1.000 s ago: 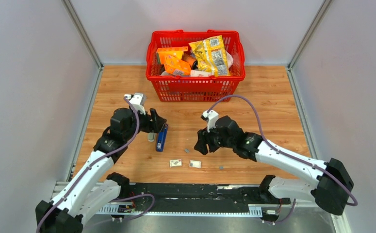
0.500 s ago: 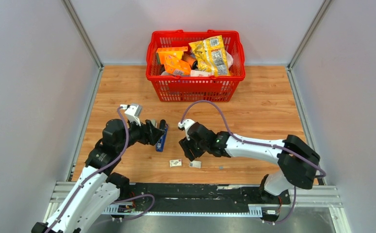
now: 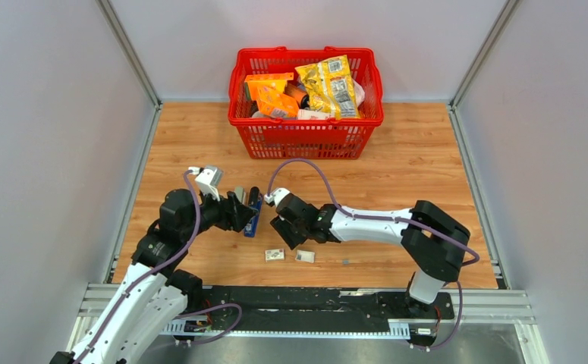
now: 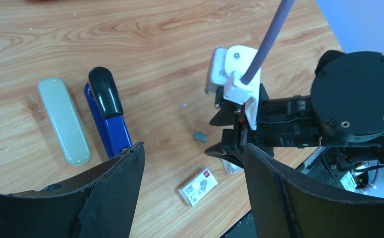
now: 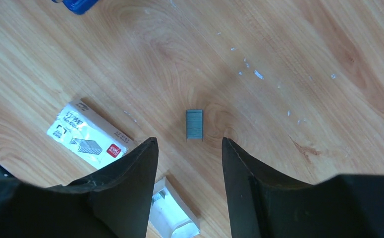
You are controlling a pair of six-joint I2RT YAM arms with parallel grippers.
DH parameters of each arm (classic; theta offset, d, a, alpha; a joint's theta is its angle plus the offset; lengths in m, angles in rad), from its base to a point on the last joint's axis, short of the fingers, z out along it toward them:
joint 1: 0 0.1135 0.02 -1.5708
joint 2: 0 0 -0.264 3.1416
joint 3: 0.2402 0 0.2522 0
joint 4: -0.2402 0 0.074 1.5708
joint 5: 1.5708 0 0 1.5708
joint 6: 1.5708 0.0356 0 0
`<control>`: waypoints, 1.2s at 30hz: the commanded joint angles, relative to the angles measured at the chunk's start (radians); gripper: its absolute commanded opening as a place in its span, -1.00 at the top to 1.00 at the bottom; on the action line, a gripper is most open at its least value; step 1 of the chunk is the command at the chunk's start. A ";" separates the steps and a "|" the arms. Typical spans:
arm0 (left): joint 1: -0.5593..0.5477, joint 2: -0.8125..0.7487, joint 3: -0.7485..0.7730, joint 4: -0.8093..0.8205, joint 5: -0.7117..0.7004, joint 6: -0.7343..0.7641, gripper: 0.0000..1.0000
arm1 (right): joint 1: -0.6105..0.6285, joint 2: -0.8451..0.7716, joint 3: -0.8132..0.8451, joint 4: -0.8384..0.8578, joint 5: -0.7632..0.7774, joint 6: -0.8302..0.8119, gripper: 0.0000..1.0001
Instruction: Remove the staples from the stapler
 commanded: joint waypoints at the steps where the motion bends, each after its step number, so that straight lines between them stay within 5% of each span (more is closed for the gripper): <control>1: 0.004 -0.010 -0.006 0.006 0.012 0.024 -0.59 | 0.008 0.032 0.049 0.007 0.041 -0.004 -0.04; 36: 0.004 0.003 -0.011 0.020 0.023 0.027 -0.59 | 0.010 0.106 0.079 0.000 0.041 0.002 0.54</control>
